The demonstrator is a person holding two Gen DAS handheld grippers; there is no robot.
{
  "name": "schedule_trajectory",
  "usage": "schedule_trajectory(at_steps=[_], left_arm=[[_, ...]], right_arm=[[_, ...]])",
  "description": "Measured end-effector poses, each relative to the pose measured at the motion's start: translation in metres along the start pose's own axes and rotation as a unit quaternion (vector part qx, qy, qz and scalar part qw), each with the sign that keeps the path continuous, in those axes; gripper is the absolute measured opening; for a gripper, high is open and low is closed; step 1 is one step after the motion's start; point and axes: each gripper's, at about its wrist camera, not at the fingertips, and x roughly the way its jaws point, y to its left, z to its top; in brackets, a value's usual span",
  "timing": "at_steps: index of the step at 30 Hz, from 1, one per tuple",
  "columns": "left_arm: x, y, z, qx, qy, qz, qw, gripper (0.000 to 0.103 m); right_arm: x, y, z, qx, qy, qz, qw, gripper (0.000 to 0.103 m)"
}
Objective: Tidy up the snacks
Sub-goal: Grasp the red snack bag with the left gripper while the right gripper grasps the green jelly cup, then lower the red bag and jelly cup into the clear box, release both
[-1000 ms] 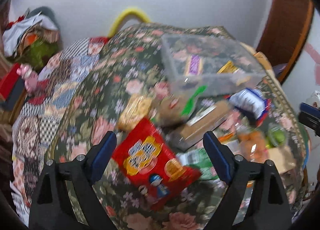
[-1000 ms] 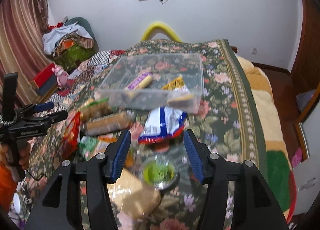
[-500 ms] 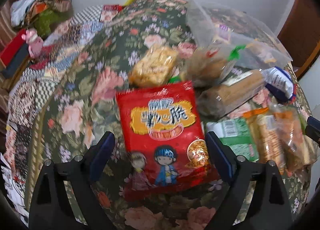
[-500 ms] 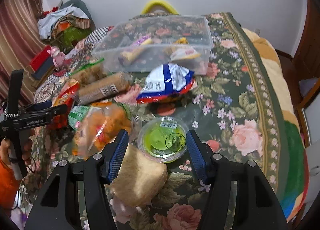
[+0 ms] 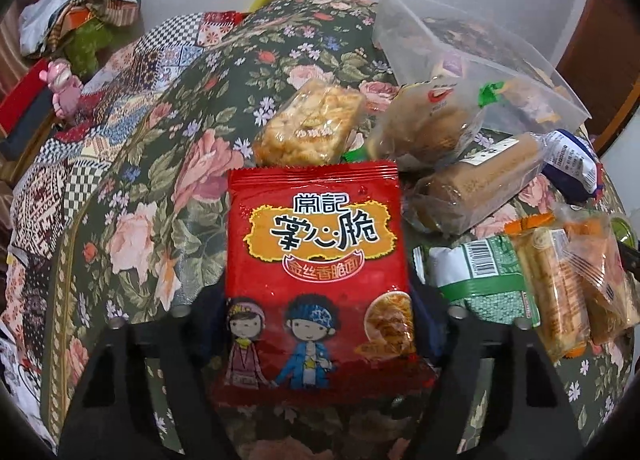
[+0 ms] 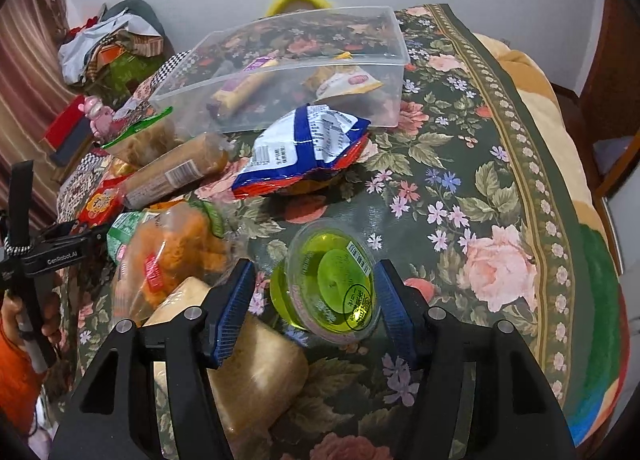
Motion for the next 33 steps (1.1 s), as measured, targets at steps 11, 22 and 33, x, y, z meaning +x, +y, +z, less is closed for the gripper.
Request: schedule_trajectory(at_steps=[11, 22, 33], left_arm=[[-0.041, -0.011, -0.002, 0.011, -0.041, -0.013, 0.9990, 0.067], [-0.101, -0.034, 0.025, 0.031, -0.121, -0.033, 0.9916, 0.067], [-0.115, -0.072, 0.079, 0.048, -0.163, -0.065, 0.9833, 0.067]], right_arm=[[-0.010, -0.004, -0.001, 0.006, -0.010, 0.018, 1.000, 0.042], [-0.039, -0.008, 0.012, 0.014, -0.051, 0.019, 0.998, 0.042], [-0.072, -0.003, 0.065, -0.003, -0.136, 0.015, 0.991, 0.042]])
